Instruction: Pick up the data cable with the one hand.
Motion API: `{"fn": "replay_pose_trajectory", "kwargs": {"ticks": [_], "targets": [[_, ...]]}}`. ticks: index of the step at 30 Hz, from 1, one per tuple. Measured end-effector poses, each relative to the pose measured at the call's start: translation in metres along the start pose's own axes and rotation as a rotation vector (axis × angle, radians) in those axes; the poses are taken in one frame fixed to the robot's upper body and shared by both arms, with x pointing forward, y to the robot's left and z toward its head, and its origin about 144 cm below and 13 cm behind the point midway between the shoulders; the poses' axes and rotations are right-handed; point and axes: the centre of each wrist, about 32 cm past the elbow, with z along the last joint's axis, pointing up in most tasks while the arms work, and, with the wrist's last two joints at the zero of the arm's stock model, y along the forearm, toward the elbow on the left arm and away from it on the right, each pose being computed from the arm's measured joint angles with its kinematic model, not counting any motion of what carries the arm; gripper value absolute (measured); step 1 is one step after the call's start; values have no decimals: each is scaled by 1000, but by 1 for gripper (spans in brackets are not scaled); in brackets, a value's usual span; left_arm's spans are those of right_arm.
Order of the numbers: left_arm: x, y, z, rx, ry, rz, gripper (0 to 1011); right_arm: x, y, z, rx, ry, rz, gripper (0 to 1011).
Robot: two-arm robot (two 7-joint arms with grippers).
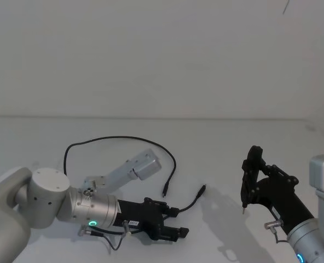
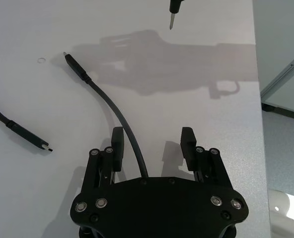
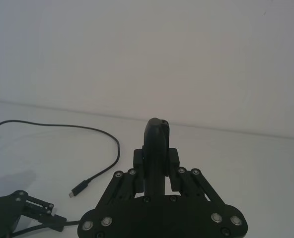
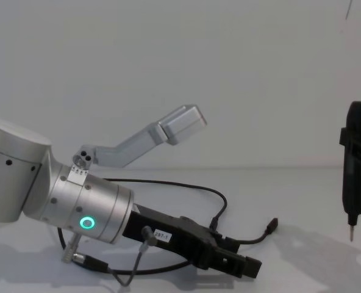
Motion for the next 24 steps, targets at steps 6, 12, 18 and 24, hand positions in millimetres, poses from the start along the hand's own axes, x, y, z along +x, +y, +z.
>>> {"fn": "replay_pose_trajectory", "kwargs": {"ticks": [6,12,18,24], "targets": [[0,-3,1,6,3,8,625,0,0,0,0,0,0,279],[0,-4,1,9,3,27,429,0,0,0,0,0,0,279],[-1,-5,0,12,1,45,275,0,0,0,0,0,0,279],[-2,-6,0,13,-2,54,238,0,0,0,0,0,0,279]]}}
